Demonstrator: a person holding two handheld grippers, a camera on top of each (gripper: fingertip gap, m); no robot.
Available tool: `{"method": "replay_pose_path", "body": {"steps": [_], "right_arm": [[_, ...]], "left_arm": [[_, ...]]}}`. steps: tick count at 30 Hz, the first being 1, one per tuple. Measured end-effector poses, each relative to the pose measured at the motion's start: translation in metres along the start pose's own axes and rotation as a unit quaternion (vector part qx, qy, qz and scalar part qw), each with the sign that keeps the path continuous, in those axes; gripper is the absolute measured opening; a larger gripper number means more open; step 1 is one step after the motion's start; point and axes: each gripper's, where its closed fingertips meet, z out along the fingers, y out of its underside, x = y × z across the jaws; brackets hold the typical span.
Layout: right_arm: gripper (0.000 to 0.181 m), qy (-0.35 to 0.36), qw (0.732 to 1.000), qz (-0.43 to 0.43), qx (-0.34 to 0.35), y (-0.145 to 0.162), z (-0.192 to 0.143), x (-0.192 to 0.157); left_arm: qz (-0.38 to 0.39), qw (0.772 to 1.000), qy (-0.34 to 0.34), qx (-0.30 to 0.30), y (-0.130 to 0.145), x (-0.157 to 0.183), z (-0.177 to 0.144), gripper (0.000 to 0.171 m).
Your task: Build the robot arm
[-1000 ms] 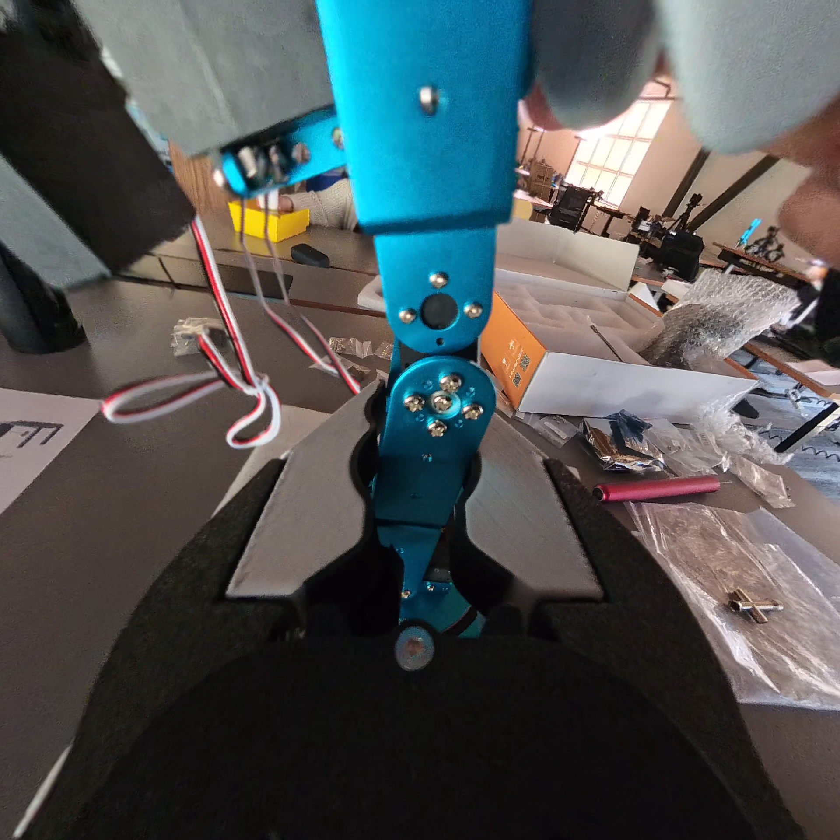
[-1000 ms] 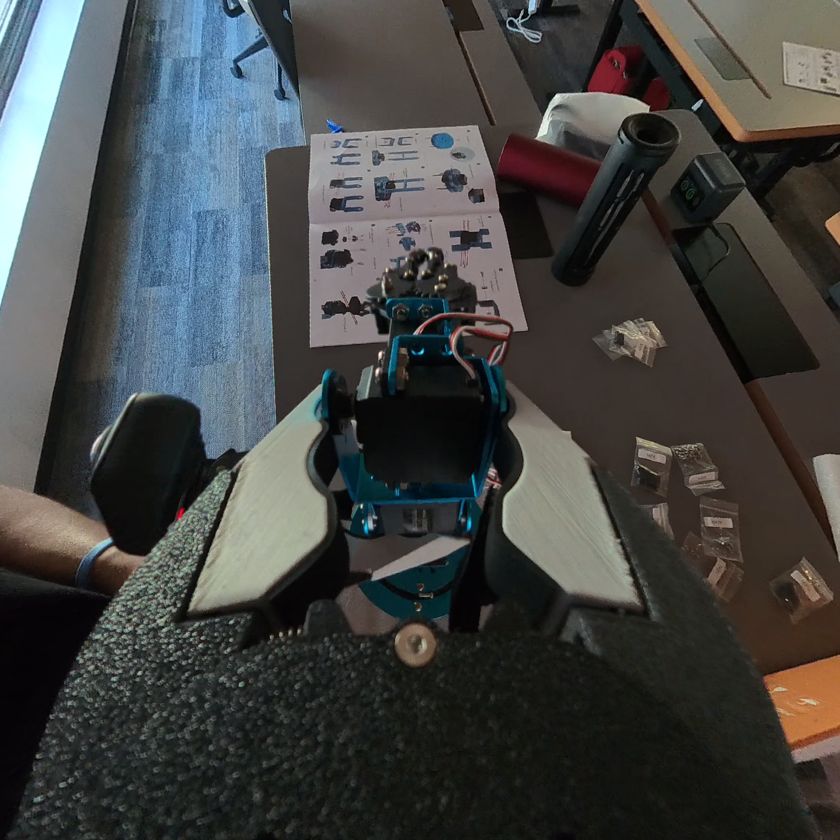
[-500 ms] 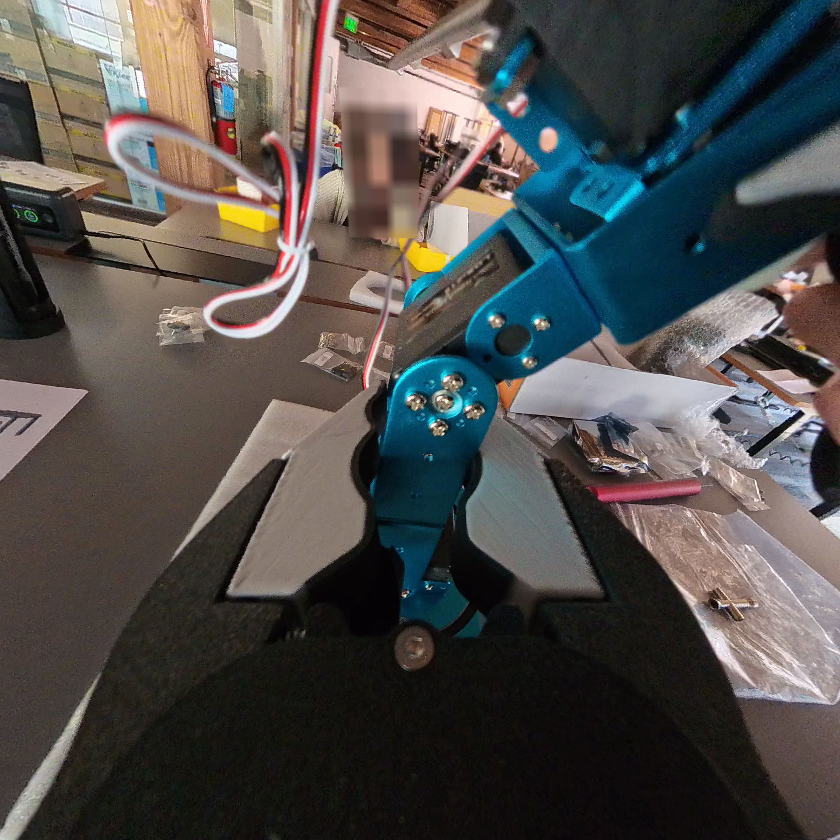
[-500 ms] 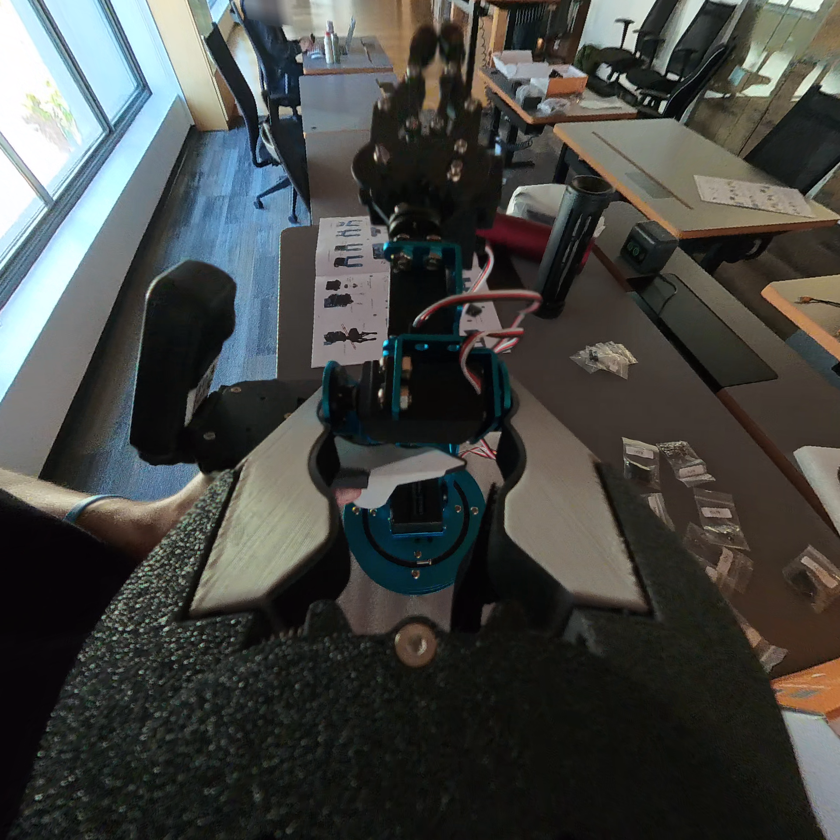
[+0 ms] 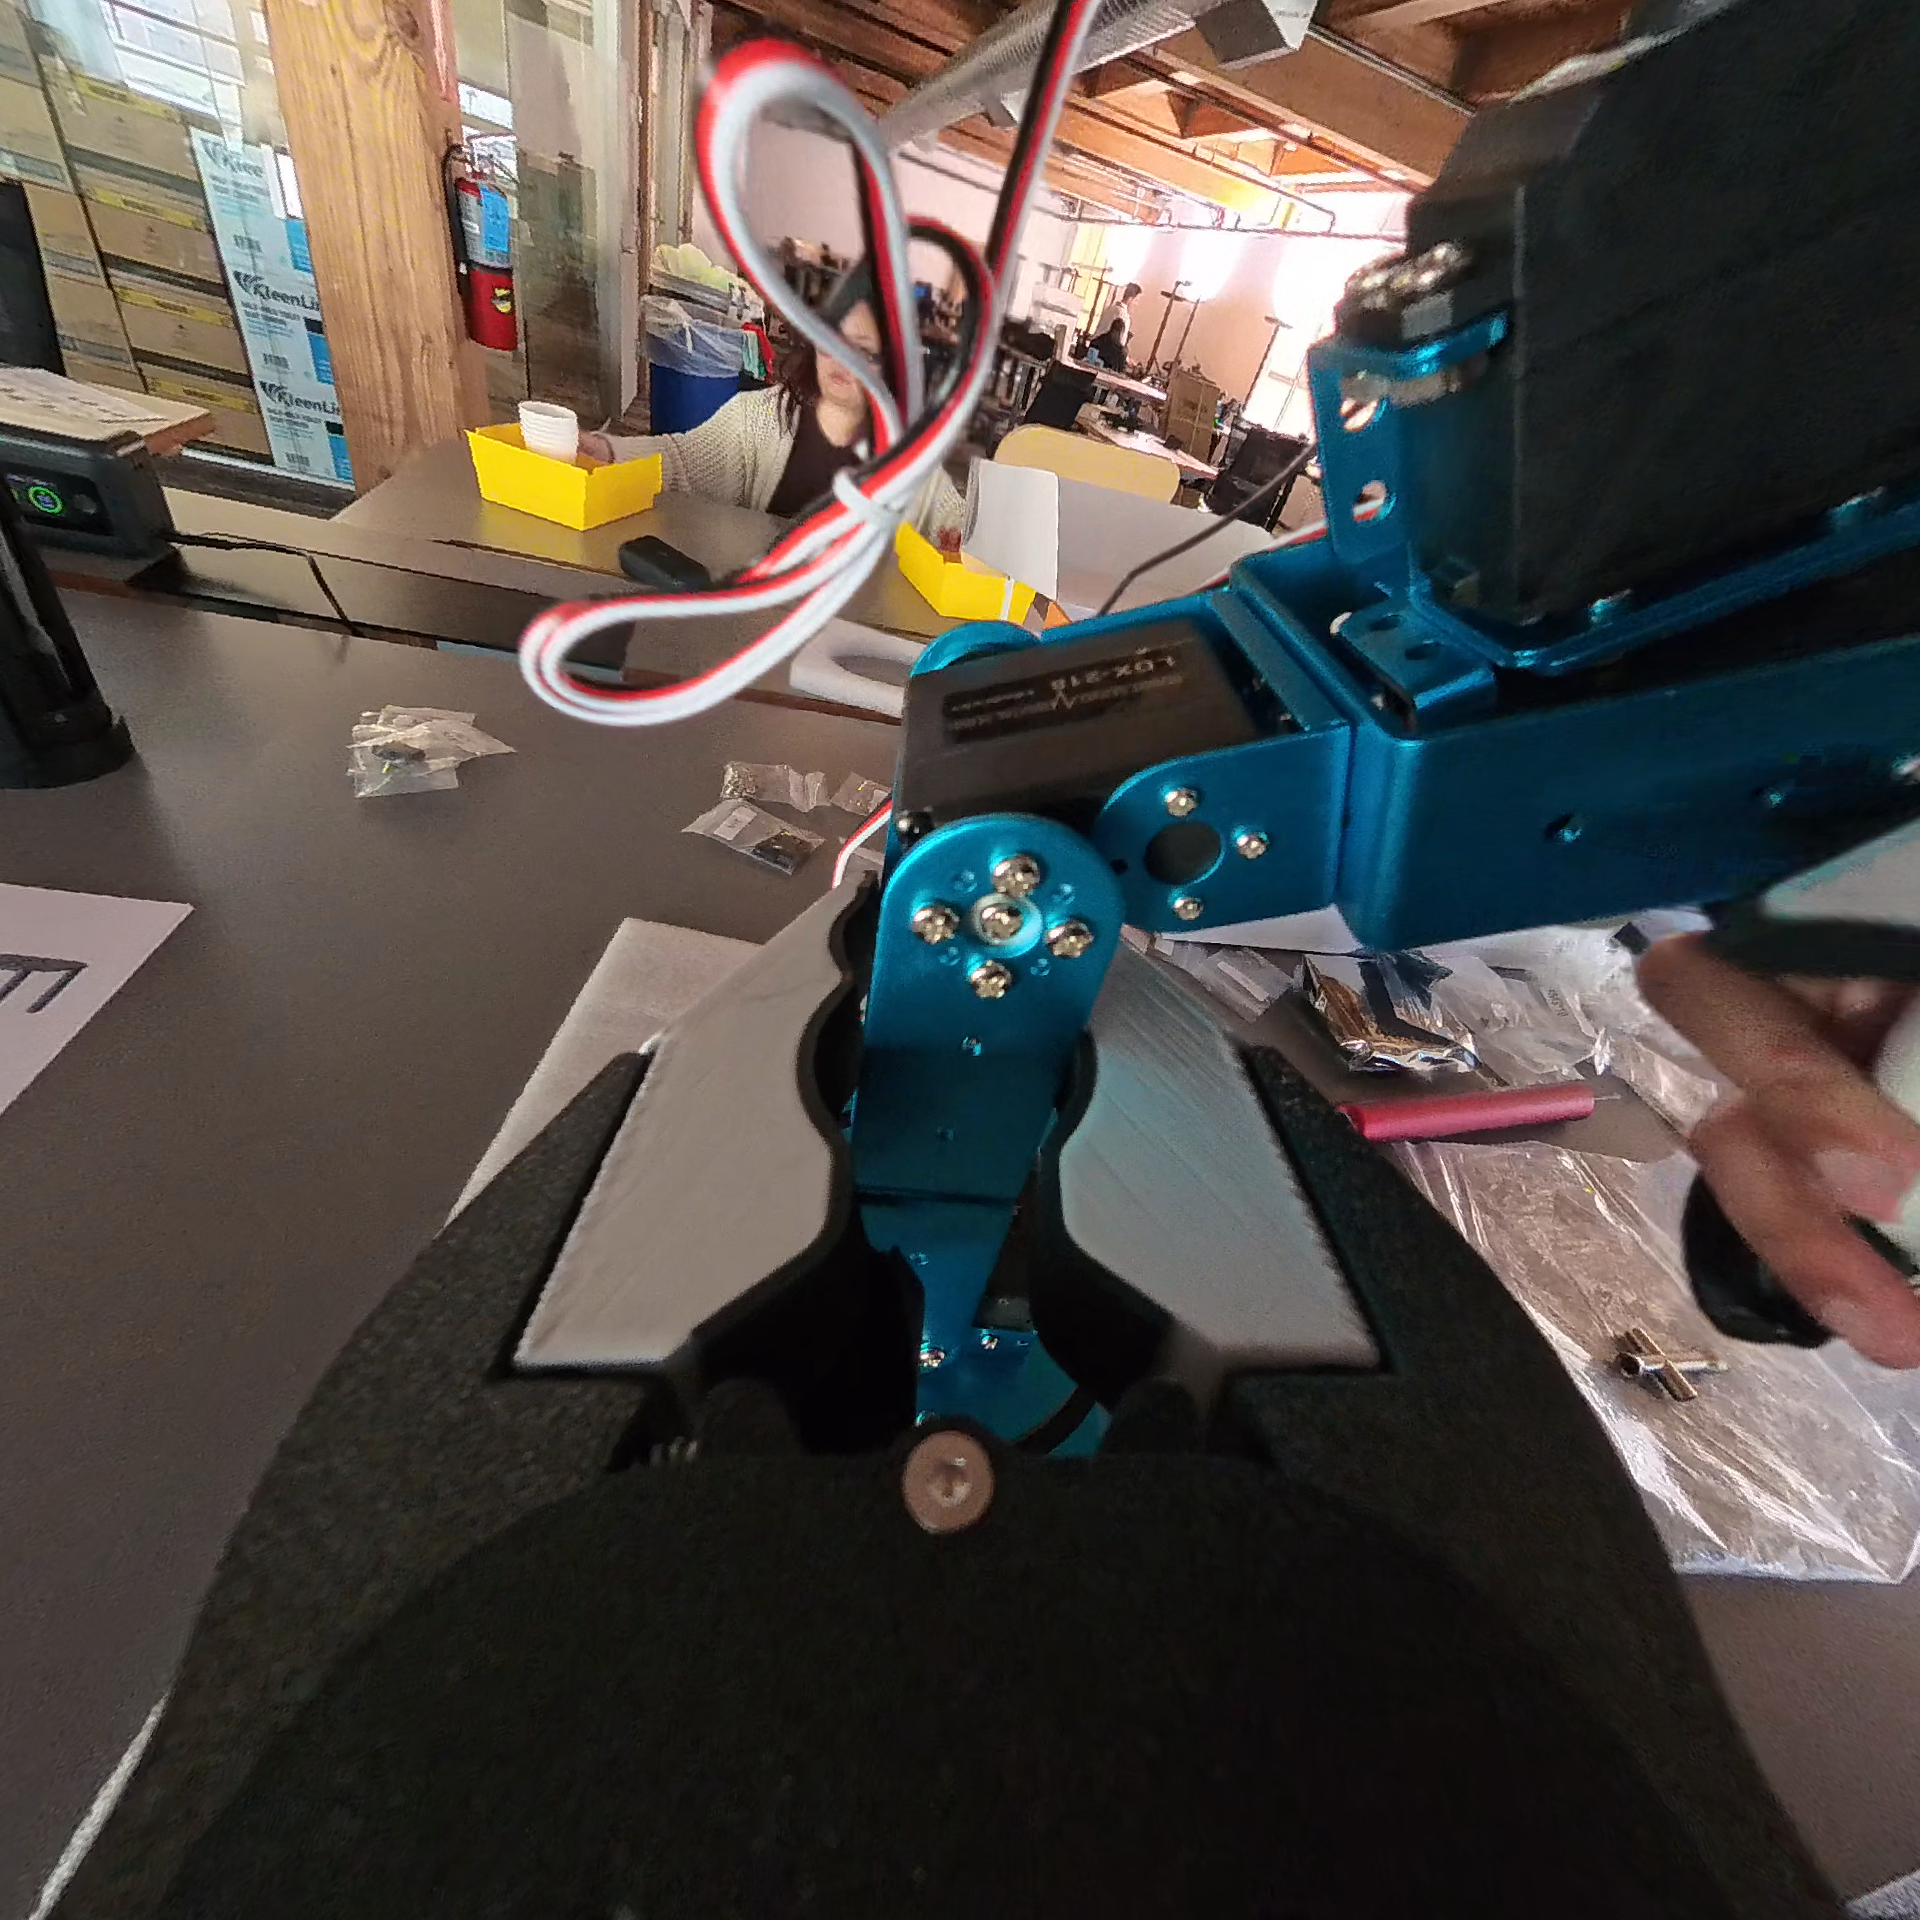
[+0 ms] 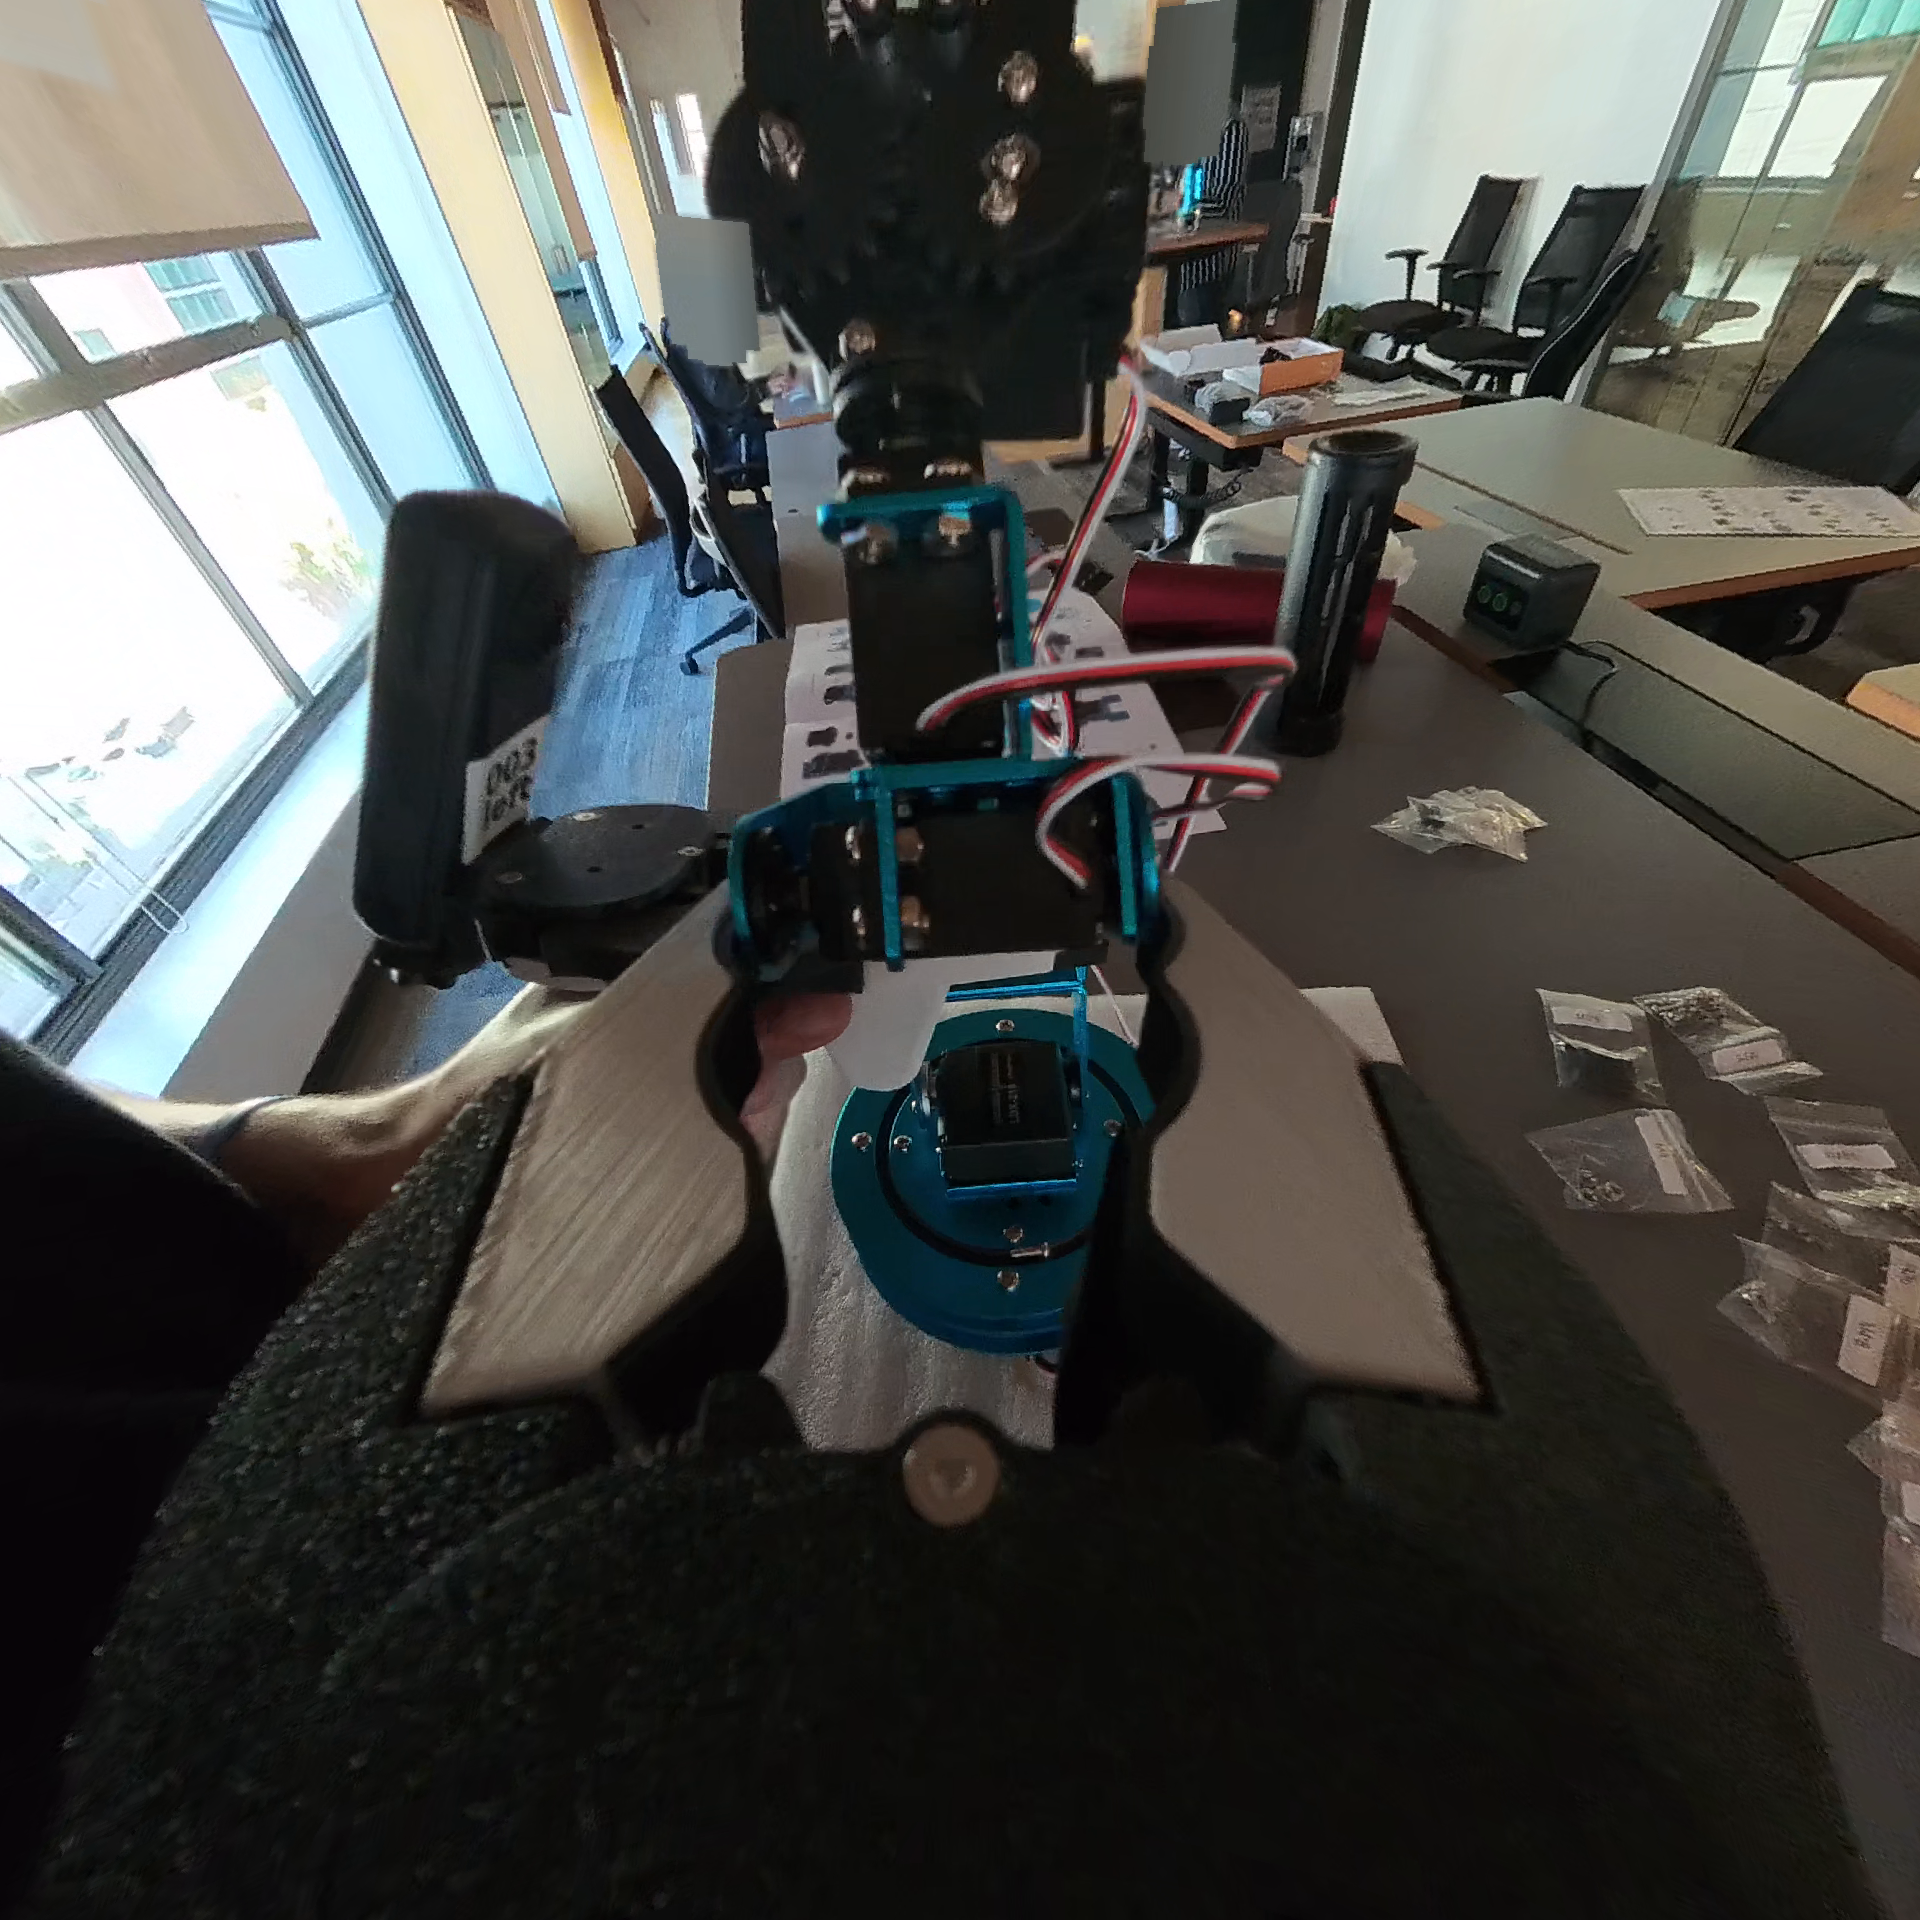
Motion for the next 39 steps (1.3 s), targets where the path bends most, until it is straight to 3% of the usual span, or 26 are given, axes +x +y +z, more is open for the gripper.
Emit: {"method": "replay_pose_path", "body": {"steps": [5,11,39], "right_arm": [[0.094,-0.003,0.997,0.071,0.010,-0.022,-0.014,0.003],[0.070,0.052,0.997,0.014,-0.046,-0.019,-0.006,0.005],[0.071,0.032,0.998,0.043,0.021,0.012,-0.015,0.005]], "left_arm": [[0.006,1.000,-0.003,-0.001,0.001,0.001,0.000,0.026],[0.004,1.000,-0.002,-0.005,0.001,0.001,0.001,0.026],[-0.002,1.000,0.028,-0.008,0.002,0.007,0.001,0.029]]}}
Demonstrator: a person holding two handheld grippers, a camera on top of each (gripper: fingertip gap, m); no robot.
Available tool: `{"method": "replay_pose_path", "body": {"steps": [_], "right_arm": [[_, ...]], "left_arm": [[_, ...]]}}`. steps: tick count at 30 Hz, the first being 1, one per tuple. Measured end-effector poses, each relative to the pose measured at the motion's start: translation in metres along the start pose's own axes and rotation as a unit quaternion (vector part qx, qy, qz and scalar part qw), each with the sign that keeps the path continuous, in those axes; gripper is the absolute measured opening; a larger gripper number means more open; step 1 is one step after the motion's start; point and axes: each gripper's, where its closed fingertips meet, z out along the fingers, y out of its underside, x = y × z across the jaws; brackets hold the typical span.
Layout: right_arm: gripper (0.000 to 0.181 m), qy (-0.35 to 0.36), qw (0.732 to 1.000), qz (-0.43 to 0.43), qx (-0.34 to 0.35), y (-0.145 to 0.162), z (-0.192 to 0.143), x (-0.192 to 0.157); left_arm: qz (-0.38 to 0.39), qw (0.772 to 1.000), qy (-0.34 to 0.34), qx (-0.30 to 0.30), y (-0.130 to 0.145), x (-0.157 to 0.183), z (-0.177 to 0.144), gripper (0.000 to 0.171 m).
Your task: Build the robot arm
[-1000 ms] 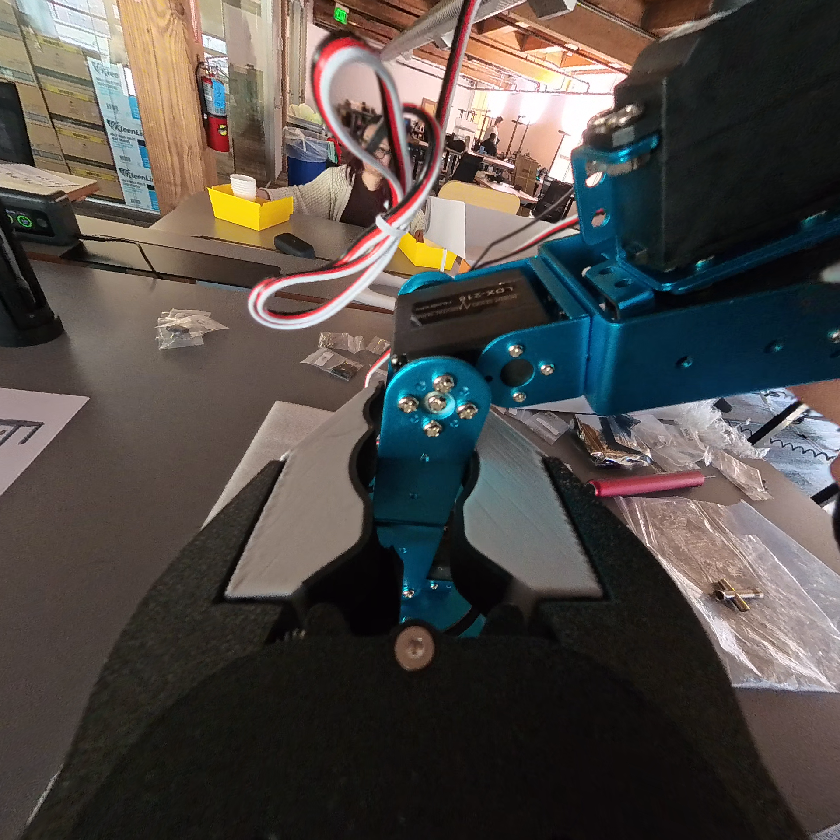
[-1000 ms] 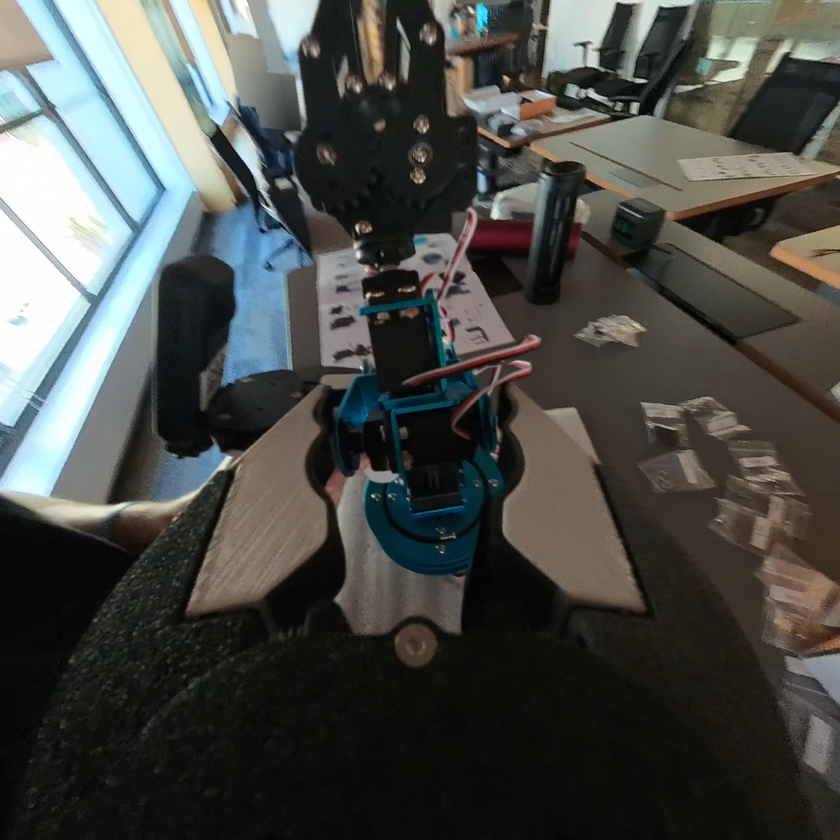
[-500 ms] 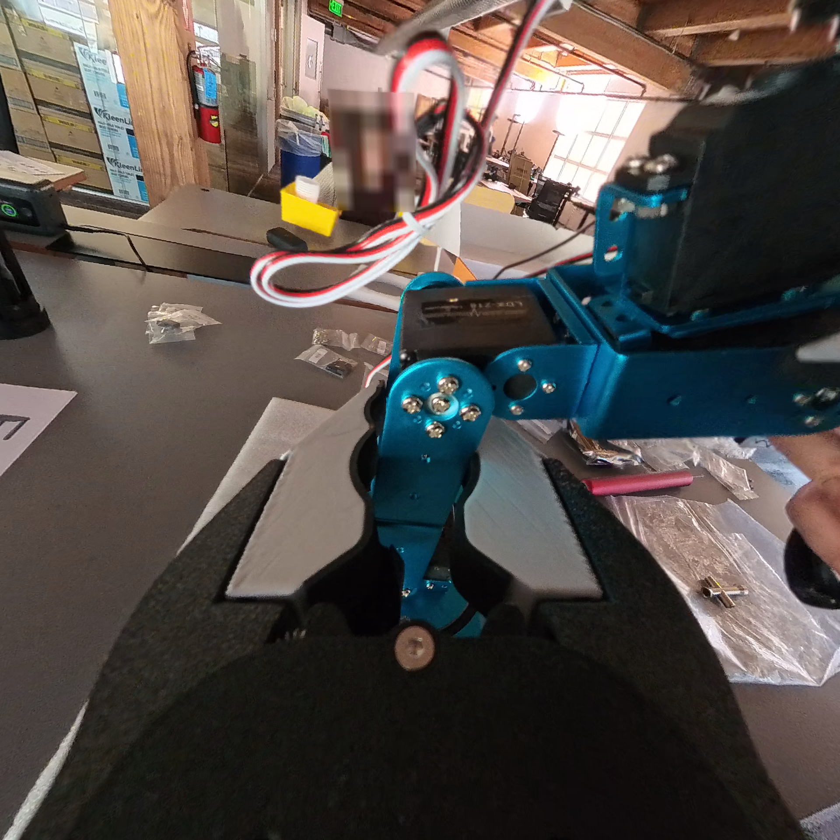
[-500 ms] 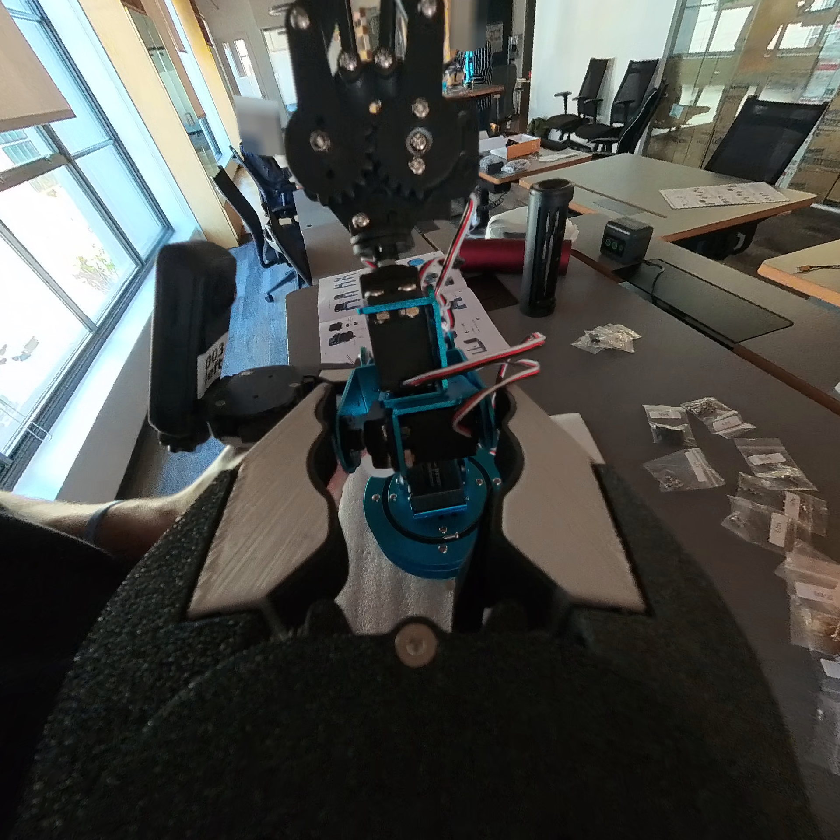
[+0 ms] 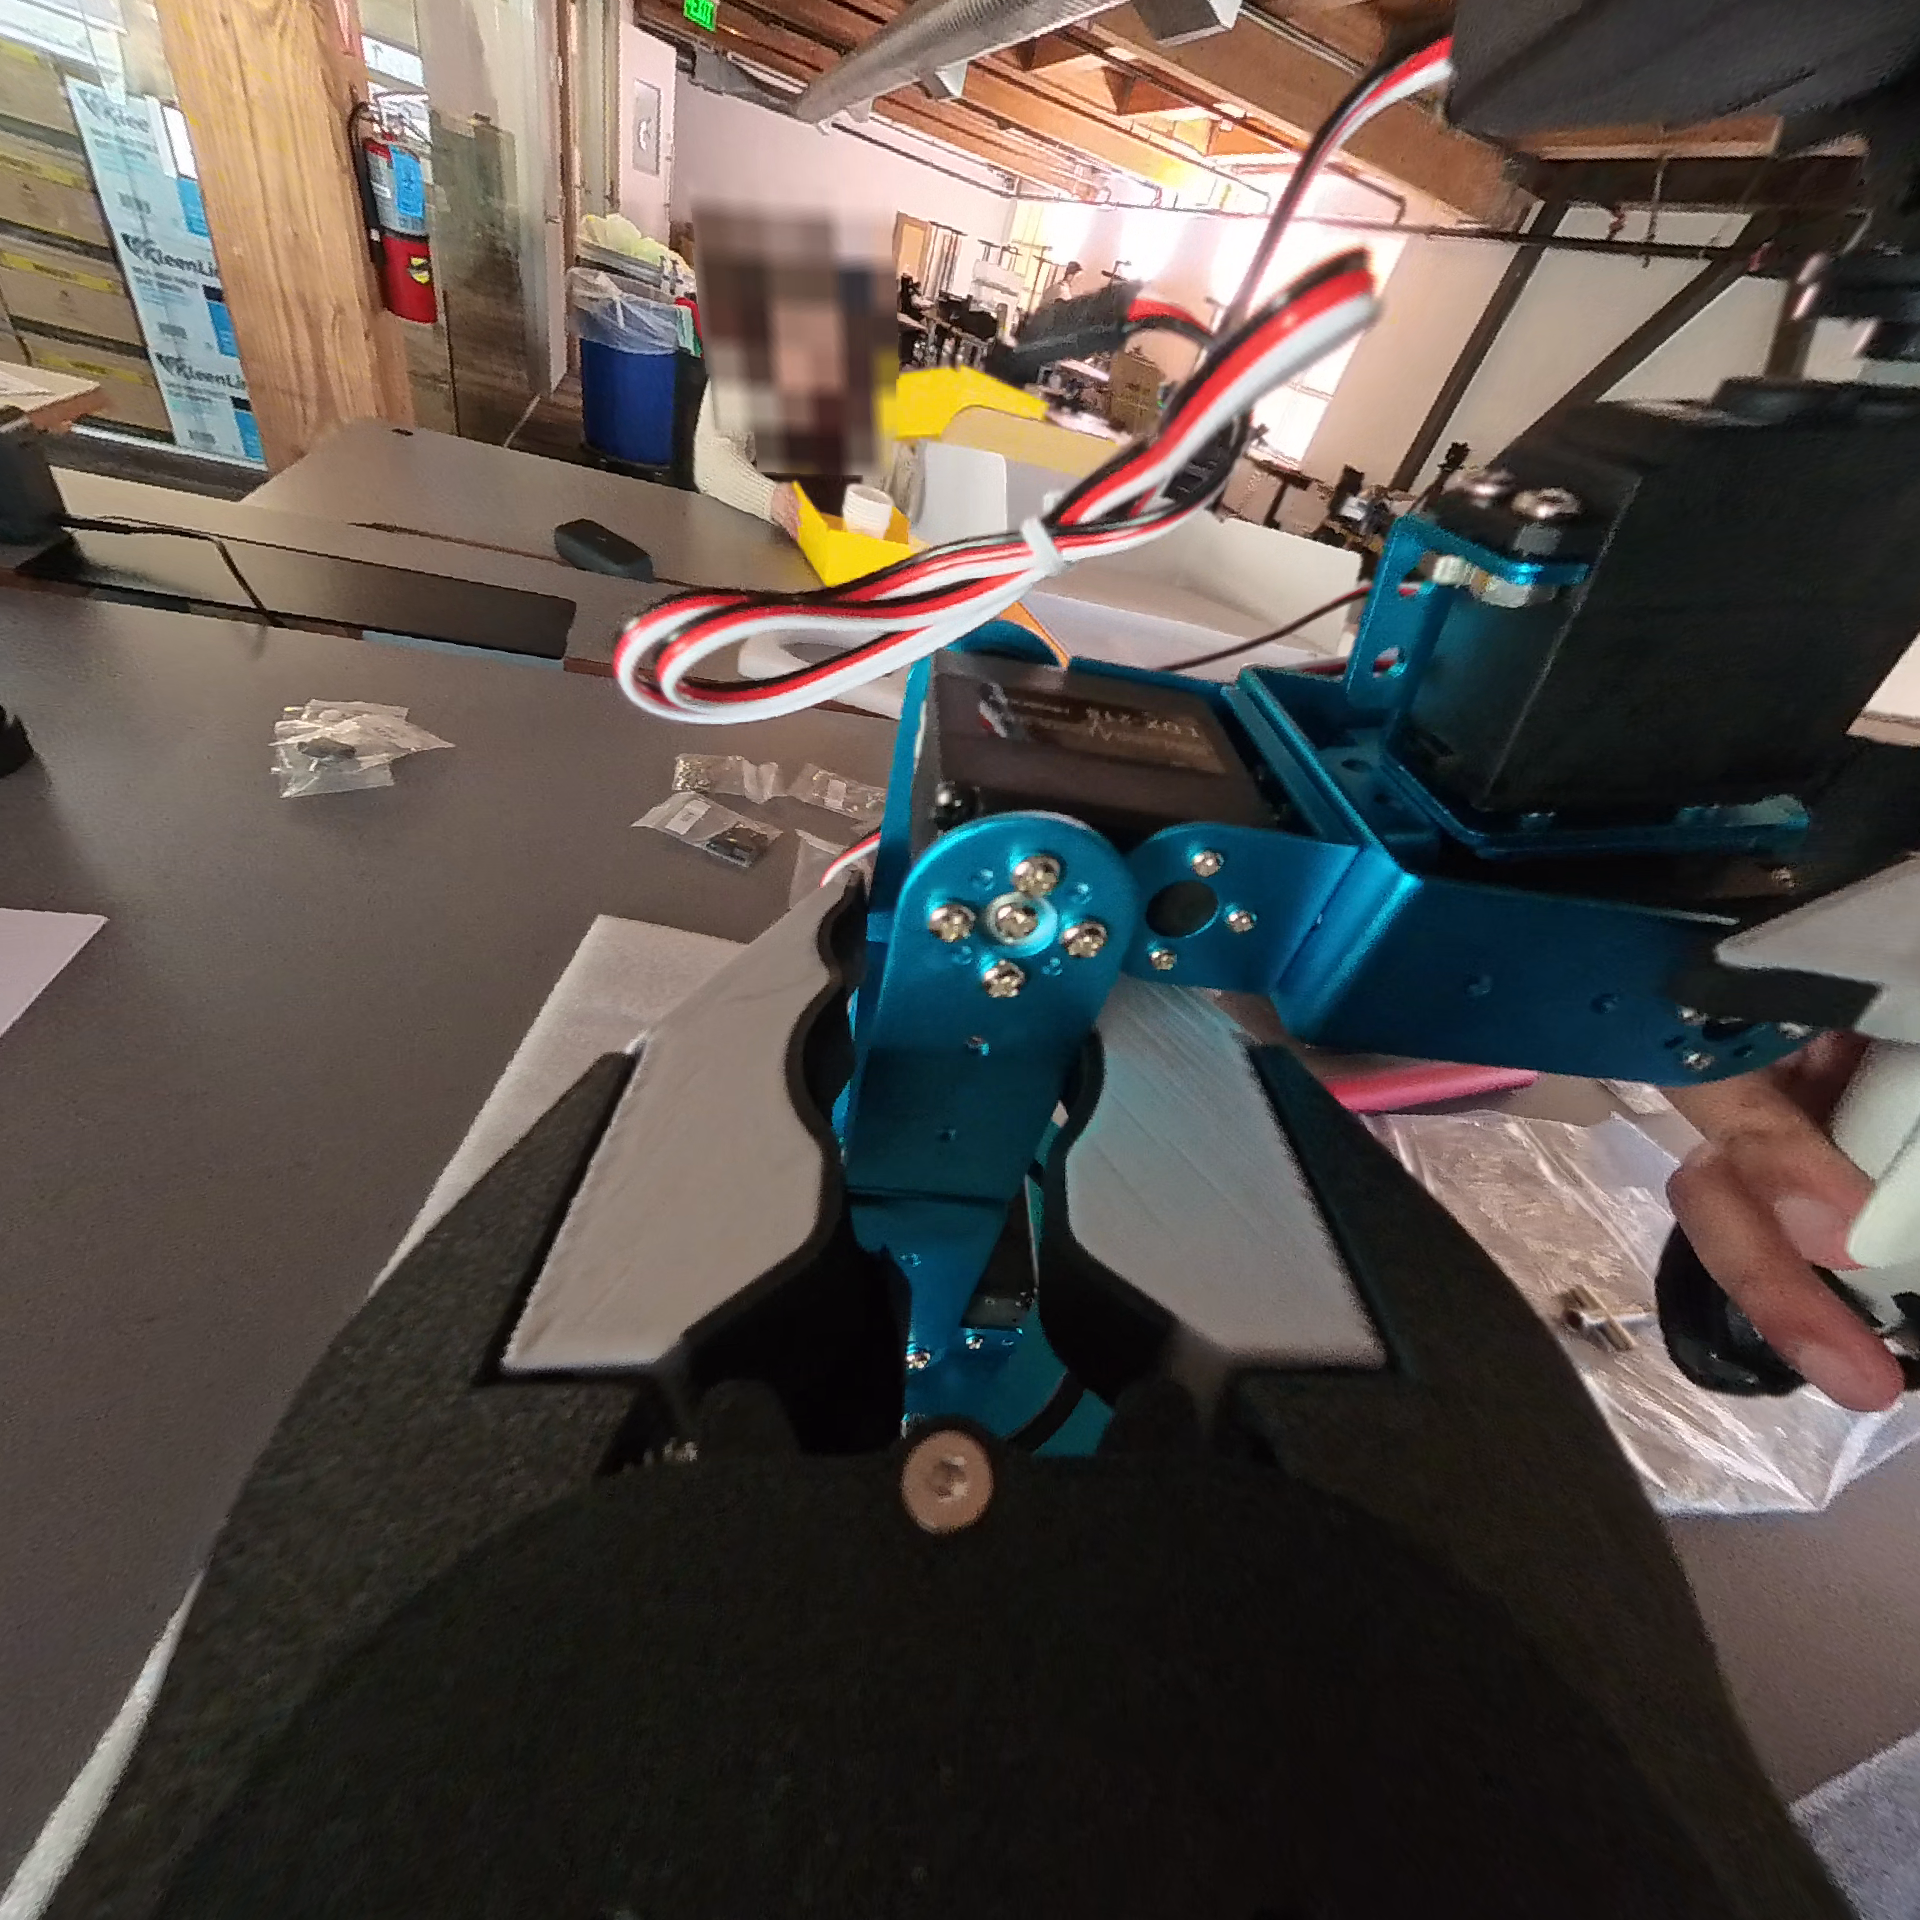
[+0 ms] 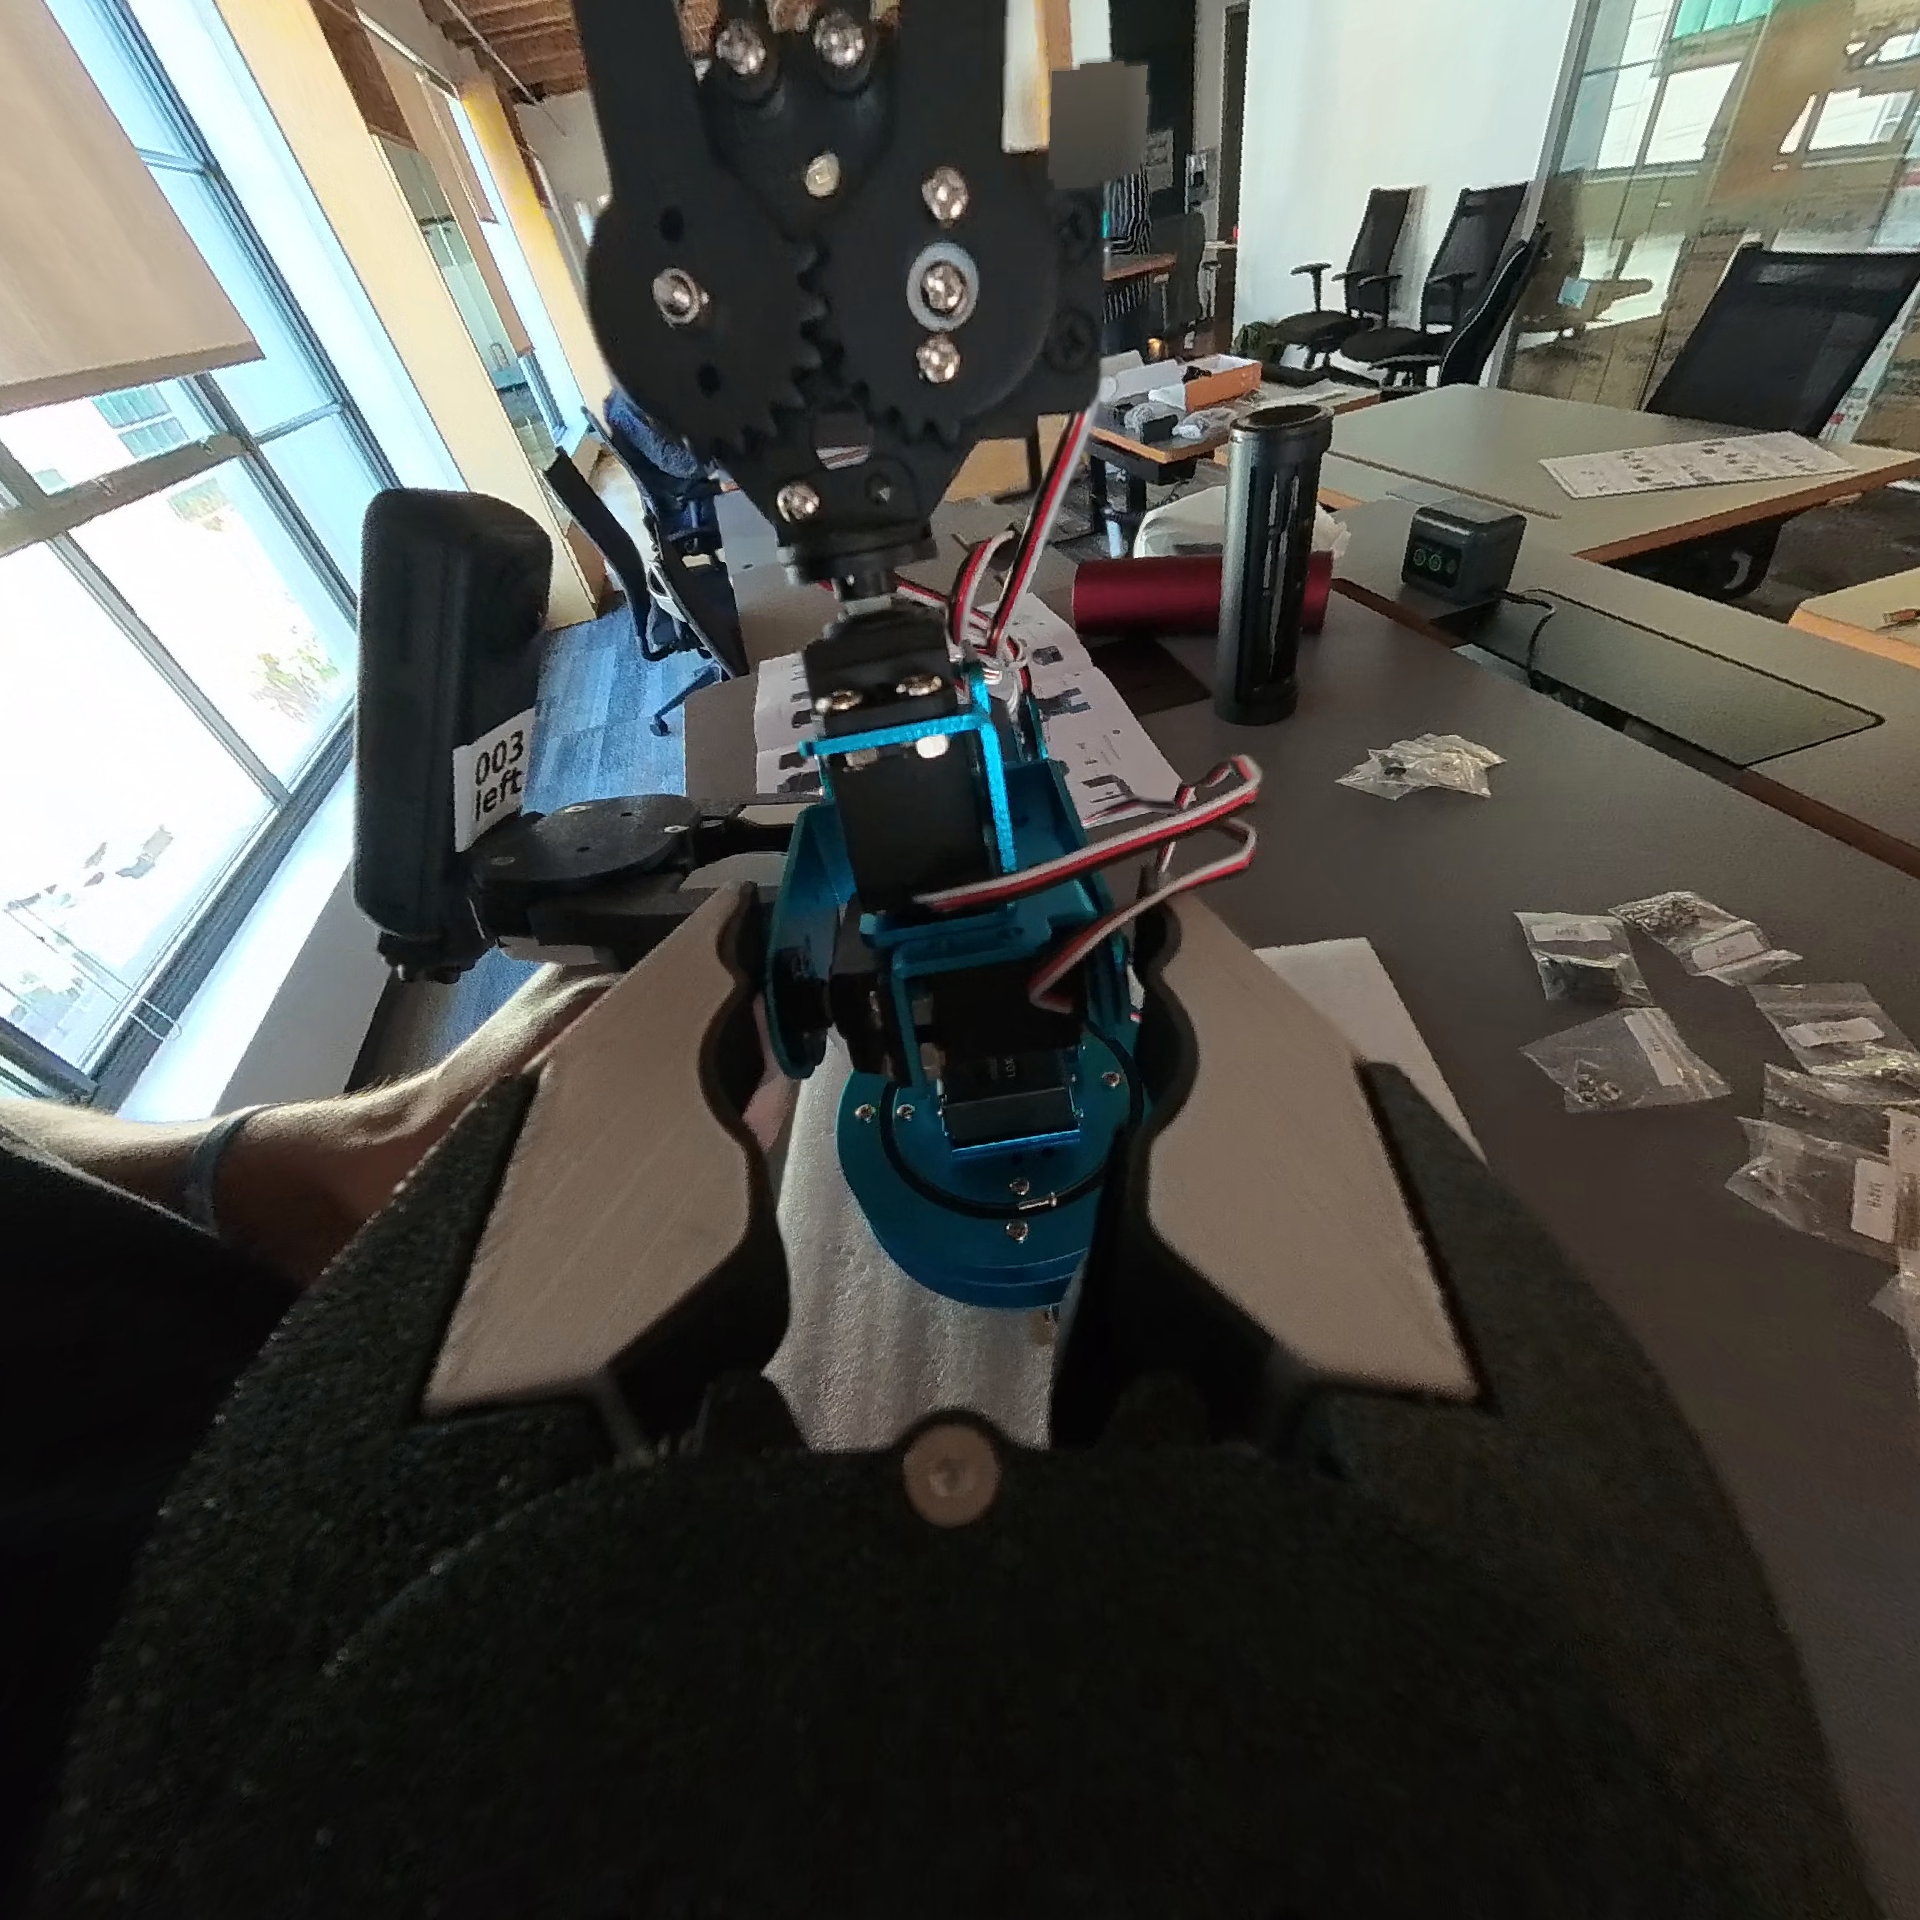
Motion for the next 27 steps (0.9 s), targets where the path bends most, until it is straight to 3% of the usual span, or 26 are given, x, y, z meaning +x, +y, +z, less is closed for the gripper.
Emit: {"method": "replay_pose_path", "body": {"steps": [8,18,21,27], "right_arm": [[0.073,0.030,0.999,0.014,0.016,-0.003,-0.020,0.003],[0.072,0.057,0.997,0.031,0.029,-0.002,-0.037,0.002],[0.072,0.035,0.997,0.054,0.038,-0.002,-0.050,-0.006],[0.066,0.120,0.988,0.089,0.035,0.011,-0.083,0.005]], "left_arm": [[-0.010,1.000,0.010,-0.015,0.008,0.001,-0.005,0.050],[0.009,0.999,0.039,-0.015,0.003,0.005,-0.017,0.051],[-0.001,0.998,0.064,-0.016,0.001,0.007,-0.022,0.052],[-0.001,0.989,0.146,-0.024,-0.002,0.008,-0.045,0.052]]}}
